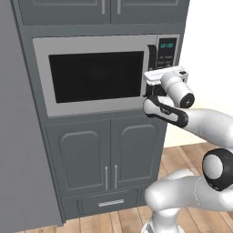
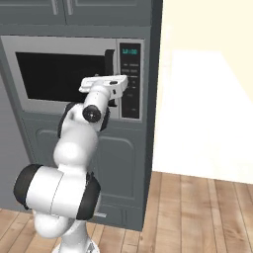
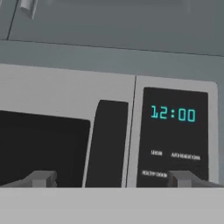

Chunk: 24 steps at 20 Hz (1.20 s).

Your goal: The microwave is finished heating the shrimp and lemon wedge. Take the bowl containing the food and place it on the dining counter.

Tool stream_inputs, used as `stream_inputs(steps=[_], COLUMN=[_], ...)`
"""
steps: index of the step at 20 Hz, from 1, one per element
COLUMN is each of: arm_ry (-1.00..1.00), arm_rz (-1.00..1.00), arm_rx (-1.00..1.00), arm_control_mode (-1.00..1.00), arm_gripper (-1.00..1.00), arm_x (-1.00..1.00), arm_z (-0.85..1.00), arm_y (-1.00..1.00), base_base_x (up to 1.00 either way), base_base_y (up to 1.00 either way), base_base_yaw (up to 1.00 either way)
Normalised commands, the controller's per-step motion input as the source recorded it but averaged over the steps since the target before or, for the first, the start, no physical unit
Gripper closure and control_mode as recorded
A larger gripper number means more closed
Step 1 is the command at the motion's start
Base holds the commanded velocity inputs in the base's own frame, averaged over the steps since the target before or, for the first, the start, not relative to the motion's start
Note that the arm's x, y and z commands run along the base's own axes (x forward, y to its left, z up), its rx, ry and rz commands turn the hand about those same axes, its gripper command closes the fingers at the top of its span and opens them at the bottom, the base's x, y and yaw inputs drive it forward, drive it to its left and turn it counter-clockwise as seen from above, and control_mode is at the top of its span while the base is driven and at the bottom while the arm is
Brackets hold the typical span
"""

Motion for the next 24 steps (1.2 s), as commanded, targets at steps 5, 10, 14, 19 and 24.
stream_inputs(steps=[5,10,14,19,24], arm_ry=[0.05,0.01,0.01,0.01,0.00], arm_rz=[0.00,0.00,0.00,0.00,0.00], arm_rx=[0.00,0.00,0.00,0.00,0.00], arm_control_mode=[-1.00,-1.00,-1.00,-1.00,-1.00], arm_gripper=[-1.00,-1.00,-1.00,-1.00,-1.00], arm_x=[0.56,0.40,0.31,0.17,0.27], arm_z=[-0.07,-0.10,0.00,0.00,0.00], arm_y=[0.00,0.00,0.12,0.22,0.11], base_base_x=[0.00,0.00,0.00,0.00,0.00], base_base_y=[0.00,0.00,0.00,0.00,0.00], base_base_yaw=[0.00,0.00,0.00,0.00,0.00])
